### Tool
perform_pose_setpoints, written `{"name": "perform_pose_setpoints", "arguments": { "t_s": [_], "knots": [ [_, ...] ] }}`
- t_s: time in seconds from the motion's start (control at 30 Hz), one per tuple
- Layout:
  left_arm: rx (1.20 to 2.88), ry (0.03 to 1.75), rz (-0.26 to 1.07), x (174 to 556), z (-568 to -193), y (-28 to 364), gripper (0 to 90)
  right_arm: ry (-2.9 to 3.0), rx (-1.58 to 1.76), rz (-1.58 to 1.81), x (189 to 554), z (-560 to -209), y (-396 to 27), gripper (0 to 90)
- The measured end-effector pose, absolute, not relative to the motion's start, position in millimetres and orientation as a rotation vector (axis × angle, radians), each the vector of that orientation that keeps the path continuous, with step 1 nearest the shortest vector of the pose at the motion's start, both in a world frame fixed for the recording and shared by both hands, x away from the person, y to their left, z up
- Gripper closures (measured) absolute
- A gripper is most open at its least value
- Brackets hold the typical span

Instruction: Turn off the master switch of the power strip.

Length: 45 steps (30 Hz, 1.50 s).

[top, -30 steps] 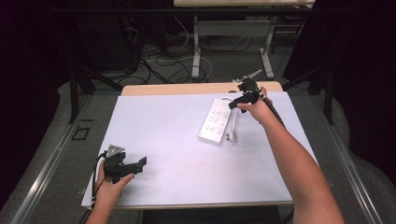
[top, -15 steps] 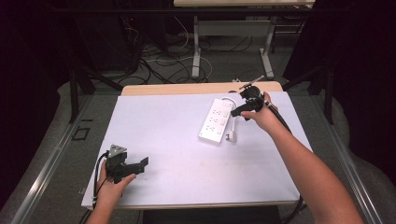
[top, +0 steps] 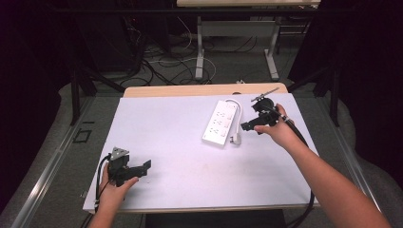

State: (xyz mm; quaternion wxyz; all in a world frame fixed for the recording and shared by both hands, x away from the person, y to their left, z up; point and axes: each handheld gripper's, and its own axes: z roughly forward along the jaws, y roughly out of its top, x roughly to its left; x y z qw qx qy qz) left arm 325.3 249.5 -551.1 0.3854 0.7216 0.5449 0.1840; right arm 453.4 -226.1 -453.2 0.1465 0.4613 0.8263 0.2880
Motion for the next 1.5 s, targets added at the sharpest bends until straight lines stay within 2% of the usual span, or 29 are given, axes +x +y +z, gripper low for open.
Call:
{"name": "perform_pose_setpoints", "arguments": {
  "t_s": [1.0,1.5],
  "knots": [
    [1.839,1.387,0.477,325.0,-551.8,246.6,6.0,2.351,1.333,0.886,374.2,-473.0,-285.6,8.9],
    [1.851,1.392,0.470,324.5,-550.6,247.6,6.1,2.275,1.363,0.913,336.1,-499.3,-308.4,10.1]
  ]
}}
